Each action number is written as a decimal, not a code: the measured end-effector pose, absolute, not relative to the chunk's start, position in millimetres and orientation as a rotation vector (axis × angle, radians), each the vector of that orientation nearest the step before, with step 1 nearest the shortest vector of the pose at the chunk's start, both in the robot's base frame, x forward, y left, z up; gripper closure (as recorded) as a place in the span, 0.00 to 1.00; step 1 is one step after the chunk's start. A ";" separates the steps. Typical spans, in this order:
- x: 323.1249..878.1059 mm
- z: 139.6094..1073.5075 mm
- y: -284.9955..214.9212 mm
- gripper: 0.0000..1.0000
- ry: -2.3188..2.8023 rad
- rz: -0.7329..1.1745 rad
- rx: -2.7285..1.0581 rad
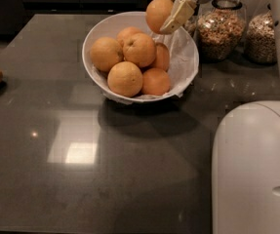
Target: Pick orange from white bowl
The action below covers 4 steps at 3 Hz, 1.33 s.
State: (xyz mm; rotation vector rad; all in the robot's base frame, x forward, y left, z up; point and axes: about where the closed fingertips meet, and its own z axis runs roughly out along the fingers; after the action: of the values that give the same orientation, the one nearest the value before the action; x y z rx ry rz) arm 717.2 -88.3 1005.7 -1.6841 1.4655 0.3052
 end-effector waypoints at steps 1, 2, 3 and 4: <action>708.6 1016.0 -95.0 1.00 1.439 0.327 -1.648; 692.6 1021.8 -106.3 1.00 1.472 0.302 -1.632; 657.8 1020.8 -119.4 1.00 1.565 0.282 -1.623; 624.3 1009.5 -124.0 1.00 1.635 0.278 -1.603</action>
Offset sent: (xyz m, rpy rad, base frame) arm -0.0791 -0.0213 -0.0040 -0.0064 0.0172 -0.0770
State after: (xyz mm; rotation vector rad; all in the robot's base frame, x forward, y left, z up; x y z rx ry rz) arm 624.3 -124.0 1009.5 -1.6029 1.6350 0.2783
